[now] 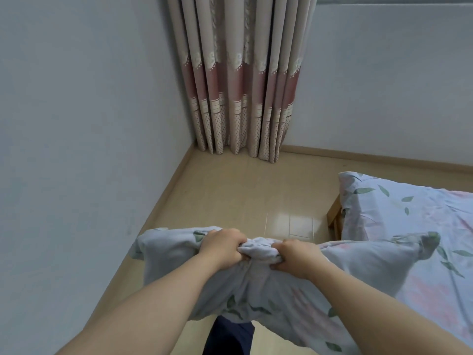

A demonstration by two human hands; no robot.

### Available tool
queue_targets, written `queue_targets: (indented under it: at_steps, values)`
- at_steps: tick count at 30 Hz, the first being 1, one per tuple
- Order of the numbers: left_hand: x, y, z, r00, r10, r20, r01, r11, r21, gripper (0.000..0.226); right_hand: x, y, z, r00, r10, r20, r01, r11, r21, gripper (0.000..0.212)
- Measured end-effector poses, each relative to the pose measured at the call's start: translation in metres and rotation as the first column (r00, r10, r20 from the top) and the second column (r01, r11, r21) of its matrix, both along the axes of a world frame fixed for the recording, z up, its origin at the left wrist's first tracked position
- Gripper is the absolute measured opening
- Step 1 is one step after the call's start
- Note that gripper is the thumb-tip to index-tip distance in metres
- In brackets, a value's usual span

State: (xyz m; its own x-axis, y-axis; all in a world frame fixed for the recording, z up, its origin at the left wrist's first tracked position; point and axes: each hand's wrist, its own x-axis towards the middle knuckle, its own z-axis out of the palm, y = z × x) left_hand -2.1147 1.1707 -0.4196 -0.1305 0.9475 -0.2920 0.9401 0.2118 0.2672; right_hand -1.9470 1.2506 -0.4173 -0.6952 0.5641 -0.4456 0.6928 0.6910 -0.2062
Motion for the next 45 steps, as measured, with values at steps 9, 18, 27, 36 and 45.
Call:
queue_targets:
  at_steps: [9, 18, 27, 36, 45]
  values:
    - [-0.09, 0.178, -0.002, 0.999, -0.033, 0.038, 0.032, 0.999, 0.027, 0.01, -0.086, 0.163, 0.007, 0.995, -0.09, 0.045, 0.089, 0.996, 0.01, 0.034]
    - [-0.138, 0.329, 0.01, 0.99, -0.141, -0.012, 0.142, 0.987, 0.074, 0.01, -0.125, 0.302, 0.007, 0.987, -0.161, -0.02, 0.162, 0.986, 0.048, 0.031]
    - [-0.128, 0.516, 0.002, 0.974, -0.224, -0.014, 0.225, 0.974, 0.009, 0.009, -0.114, 0.473, -0.004, 0.975, -0.222, 0.014, 0.221, 0.975, 0.017, 0.035]
    - [-0.078, 0.706, 0.019, 0.944, -0.329, -0.025, 0.33, 0.942, 0.055, 0.019, -0.066, 0.65, 0.019, 0.948, -0.314, 0.055, 0.315, 0.949, -0.003, 0.035]
    - [-0.018, 0.9, 0.011, 0.872, -0.489, 0.018, 0.489, 0.872, 0.033, 0.033, -0.003, 0.803, 0.011, 0.854, -0.516, 0.063, 0.516, 0.856, 0.029, 0.035]
